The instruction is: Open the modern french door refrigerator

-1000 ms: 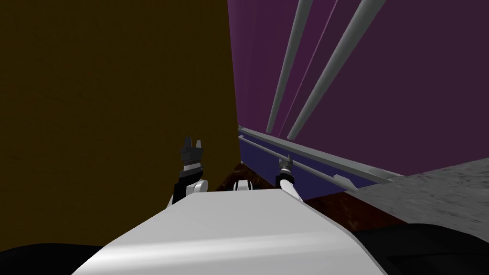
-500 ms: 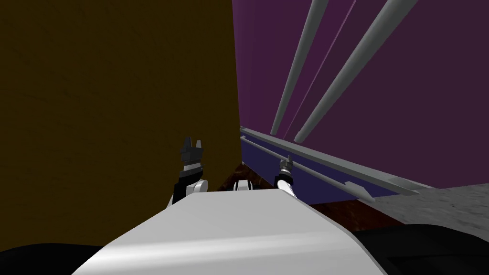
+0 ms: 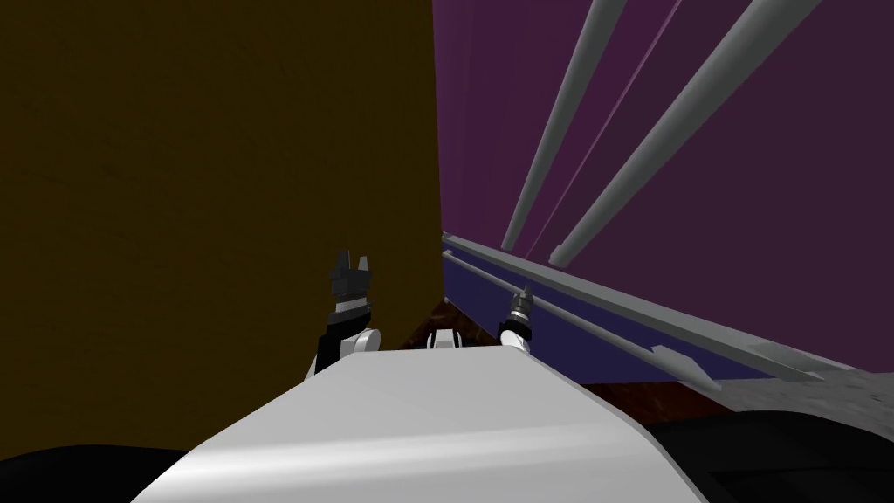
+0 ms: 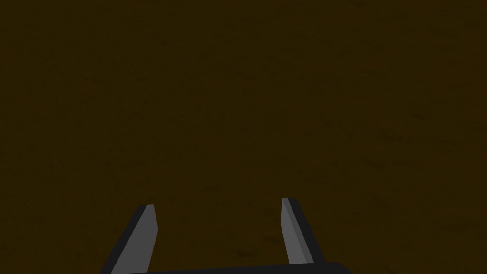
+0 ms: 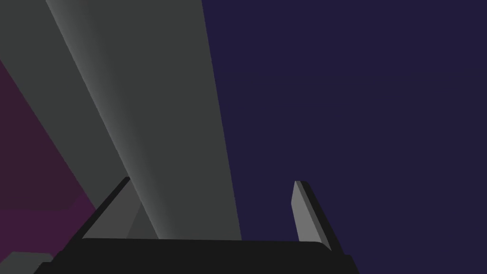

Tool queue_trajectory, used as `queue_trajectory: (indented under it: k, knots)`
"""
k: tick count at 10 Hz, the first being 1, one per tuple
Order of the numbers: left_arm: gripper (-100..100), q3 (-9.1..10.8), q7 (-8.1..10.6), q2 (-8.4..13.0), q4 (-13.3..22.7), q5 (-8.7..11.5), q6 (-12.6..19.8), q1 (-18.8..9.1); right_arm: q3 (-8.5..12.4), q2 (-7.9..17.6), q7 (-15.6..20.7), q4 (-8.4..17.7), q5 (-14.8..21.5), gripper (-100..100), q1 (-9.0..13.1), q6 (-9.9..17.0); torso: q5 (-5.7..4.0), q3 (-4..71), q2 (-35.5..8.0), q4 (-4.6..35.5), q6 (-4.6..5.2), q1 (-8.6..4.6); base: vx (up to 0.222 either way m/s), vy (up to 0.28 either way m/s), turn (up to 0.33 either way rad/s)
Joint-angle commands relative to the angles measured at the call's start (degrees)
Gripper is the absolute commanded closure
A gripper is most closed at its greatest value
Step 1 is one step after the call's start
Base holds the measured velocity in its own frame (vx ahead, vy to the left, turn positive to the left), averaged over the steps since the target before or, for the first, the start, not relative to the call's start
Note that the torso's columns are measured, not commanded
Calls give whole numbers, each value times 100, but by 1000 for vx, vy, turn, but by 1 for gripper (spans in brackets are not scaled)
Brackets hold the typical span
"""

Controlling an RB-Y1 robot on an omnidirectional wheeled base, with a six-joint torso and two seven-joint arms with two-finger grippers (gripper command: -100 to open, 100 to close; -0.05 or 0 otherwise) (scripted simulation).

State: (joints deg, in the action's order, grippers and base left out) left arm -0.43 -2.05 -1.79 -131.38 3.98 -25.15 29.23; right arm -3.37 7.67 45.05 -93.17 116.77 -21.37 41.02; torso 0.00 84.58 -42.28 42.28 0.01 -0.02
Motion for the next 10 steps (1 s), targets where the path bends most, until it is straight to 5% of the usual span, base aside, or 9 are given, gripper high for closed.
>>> queue_trajectory:
  k: [1,6,9,10]
  knots:
    - [0,0,0,0,0,0,0,0,-8,-353,193,164,420,-100,39,277,-1,-4,-4,2,-1,1,44,28,54]
    - [0,0,0,0,0,0,0,0,-17,-1034,355,301,762,-100,69,514,-2,-5,-6,2,-1,-4,27,16,20]
    - [0,1,0,1,0,0,0,0,-6,-1004,430,181,713,-100,61,424,-5,8,16,-3,0,-19,37,-33,-22]
    - [0,1,0,1,0,0,0,0,-4,-1008,457,163,709,100,61,399,-3,4,6,-3,-1,-4,8,-9,-1]
